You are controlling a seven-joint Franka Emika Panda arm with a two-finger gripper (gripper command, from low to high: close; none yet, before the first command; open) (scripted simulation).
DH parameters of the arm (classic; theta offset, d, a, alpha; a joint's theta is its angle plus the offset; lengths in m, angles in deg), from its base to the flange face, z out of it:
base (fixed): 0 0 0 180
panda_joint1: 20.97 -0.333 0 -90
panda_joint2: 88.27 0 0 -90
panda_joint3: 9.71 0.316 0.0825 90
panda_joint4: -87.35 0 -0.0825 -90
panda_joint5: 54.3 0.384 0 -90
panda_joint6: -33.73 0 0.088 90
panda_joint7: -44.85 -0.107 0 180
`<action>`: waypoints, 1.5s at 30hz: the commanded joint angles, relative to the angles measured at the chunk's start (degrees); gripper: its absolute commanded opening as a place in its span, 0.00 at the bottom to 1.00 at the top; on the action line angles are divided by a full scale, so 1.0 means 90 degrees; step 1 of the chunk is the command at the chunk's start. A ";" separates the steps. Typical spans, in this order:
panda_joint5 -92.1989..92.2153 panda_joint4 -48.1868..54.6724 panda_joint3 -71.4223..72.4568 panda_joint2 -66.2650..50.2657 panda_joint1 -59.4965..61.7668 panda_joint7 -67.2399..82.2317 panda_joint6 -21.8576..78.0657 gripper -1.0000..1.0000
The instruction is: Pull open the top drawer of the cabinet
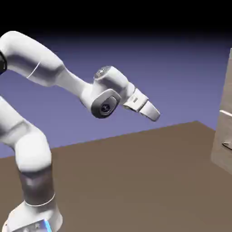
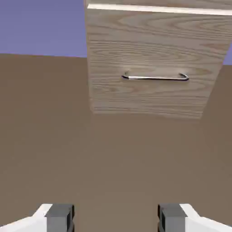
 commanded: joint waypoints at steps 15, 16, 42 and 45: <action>0.3358 0.1899 0.2371 0.0514 0.3063 0.4153 0.0449 0.50; 0.3582 0.2026 0.2529 0.0549 0.3267 0.4430 0.0479 0.50; 0.9401 0.5317 0.6639 0.1440 0.8576 1.1629 0.1258 0.50; 1.0073 0.5697 0.7113 0.1543 0.9189 1.2459 0.1348 0.50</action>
